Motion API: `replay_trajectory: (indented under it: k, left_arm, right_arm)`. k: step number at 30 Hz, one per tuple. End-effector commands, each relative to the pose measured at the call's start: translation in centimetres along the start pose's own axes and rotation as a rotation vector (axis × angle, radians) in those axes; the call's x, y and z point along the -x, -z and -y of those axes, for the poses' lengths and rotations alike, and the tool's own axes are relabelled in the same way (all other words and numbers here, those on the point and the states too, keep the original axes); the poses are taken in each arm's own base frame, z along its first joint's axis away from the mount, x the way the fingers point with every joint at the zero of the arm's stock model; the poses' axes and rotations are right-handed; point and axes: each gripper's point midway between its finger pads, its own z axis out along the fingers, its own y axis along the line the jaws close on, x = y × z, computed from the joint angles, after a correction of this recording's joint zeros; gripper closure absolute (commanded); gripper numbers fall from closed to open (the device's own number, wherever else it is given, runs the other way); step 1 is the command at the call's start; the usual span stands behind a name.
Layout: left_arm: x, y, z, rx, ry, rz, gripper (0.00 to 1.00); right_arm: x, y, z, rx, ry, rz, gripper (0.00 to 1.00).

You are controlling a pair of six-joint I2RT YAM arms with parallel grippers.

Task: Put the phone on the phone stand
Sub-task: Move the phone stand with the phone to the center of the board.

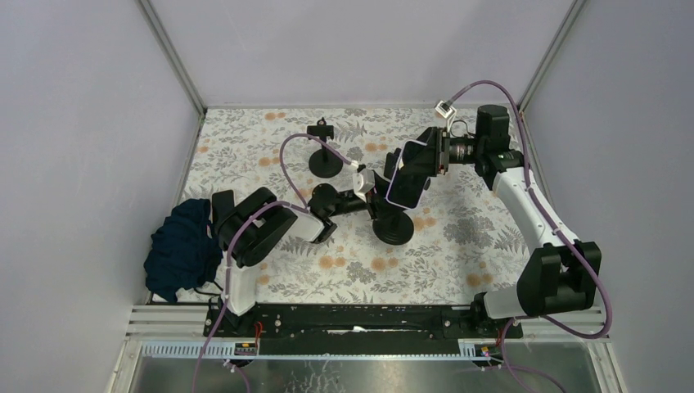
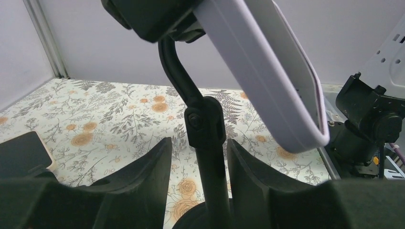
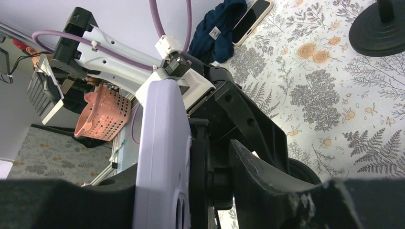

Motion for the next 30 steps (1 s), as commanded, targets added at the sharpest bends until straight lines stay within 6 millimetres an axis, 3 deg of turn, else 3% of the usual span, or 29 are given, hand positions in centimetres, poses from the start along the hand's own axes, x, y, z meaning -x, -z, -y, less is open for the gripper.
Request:
replay_trajectory:
  k: [1, 10, 16, 21, 26, 30]
  left_arm:
    - [1.5, -0.5, 0.0, 0.003, -0.059, 0.070, 0.45]
    - [0.4, 0.8, -0.1, 0.050, -0.056, 0.047, 0.29]
    - [1.8, 1.2, -0.5, 0.101, -0.063, 0.071, 0.13]
    - [2.7, 1.8, -0.3, 0.123, -0.087, 0.079, 0.10]
    - [2.8, 4.1, -0.3, 0.178, -0.110, 0.060, 0.09]
    - [4.5, 6.0, 0.4, 0.214, -0.150, 0.053, 0.09]
  right_arm:
    - [1.5, 1.0, -3.4, 0.064, 0.077, 0.023, 0.71]
    - [2.4, 2.1, -3.4, 0.047, 0.091, 0.051, 0.73]
    - [2.7, 3.2, -2.3, -0.012, 0.118, 0.068, 0.73]
    - [2.9, 3.8, -1.7, -0.037, 0.137, 0.071, 0.73]
    - [4.0, 6.3, -0.1, -0.110, 0.143, 0.107, 0.73]
    - [4.5, 8.8, 2.2, -0.213, 0.168, 0.122, 0.73]
